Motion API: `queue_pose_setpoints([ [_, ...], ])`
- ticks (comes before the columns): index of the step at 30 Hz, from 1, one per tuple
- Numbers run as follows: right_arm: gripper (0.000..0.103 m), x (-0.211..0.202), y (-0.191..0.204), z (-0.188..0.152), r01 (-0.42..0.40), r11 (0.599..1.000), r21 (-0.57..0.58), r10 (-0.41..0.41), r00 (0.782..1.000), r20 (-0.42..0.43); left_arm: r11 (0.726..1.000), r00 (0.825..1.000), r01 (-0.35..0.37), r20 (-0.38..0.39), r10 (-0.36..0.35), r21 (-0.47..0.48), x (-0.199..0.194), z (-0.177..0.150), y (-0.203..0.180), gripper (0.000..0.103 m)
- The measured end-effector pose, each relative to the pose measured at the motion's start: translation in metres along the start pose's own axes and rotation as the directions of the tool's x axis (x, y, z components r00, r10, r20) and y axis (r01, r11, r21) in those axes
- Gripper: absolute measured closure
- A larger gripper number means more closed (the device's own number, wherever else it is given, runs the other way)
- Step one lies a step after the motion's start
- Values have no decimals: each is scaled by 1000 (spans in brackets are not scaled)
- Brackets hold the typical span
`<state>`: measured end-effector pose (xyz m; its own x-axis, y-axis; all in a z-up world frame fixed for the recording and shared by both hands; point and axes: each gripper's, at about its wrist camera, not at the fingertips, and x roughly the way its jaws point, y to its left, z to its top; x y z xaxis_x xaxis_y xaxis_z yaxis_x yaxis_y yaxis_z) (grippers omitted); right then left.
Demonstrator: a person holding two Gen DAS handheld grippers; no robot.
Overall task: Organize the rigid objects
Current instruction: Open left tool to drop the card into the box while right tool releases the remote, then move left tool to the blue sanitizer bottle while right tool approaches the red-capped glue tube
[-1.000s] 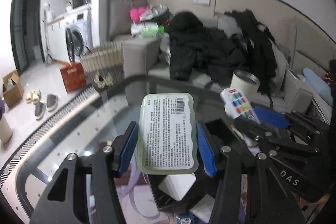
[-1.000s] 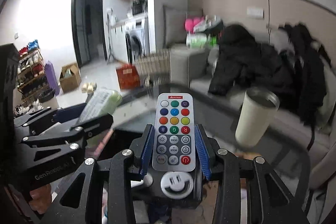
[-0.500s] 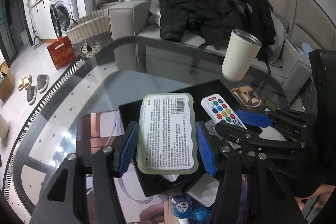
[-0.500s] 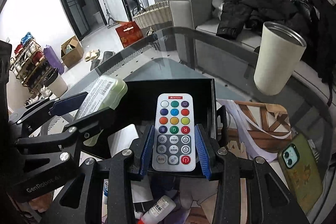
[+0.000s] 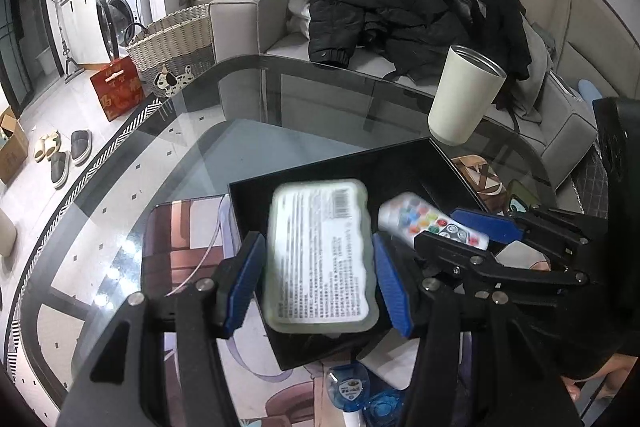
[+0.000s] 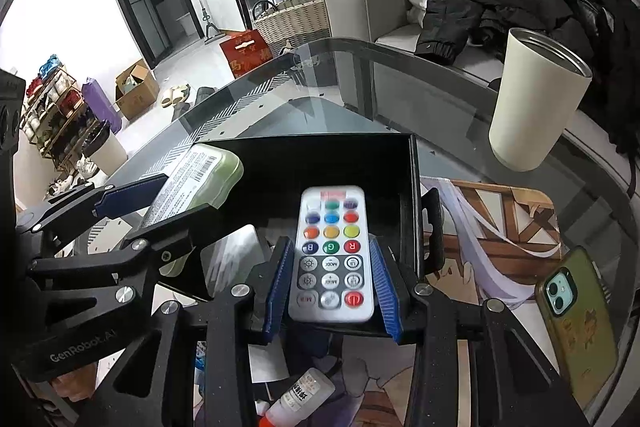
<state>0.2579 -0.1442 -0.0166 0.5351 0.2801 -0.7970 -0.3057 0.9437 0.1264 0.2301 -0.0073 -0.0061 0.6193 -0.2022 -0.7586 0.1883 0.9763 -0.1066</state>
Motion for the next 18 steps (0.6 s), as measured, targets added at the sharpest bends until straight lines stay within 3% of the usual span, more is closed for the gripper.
queue_pose_setpoints([
  [4,64,-3,-2,-4,-7,1000,13,7,1000,3,1000,1000,-15,17,15,-6,-5,0,2,34],
  [11,64,-17,1,-10,-1,1000,-1,1,1000,28,1000,997,-13,71,14,-14,-23,-5,1,32],
  [15,64,-45,5,-15,45,999,-18,-43,990,132,999,979,-17,202,25,-40,-51,-12,3,28],
  [18,64,-73,7,-20,64,998,-17,-58,971,234,998,947,-54,314,63,-38,-77,-22,1,24],
])
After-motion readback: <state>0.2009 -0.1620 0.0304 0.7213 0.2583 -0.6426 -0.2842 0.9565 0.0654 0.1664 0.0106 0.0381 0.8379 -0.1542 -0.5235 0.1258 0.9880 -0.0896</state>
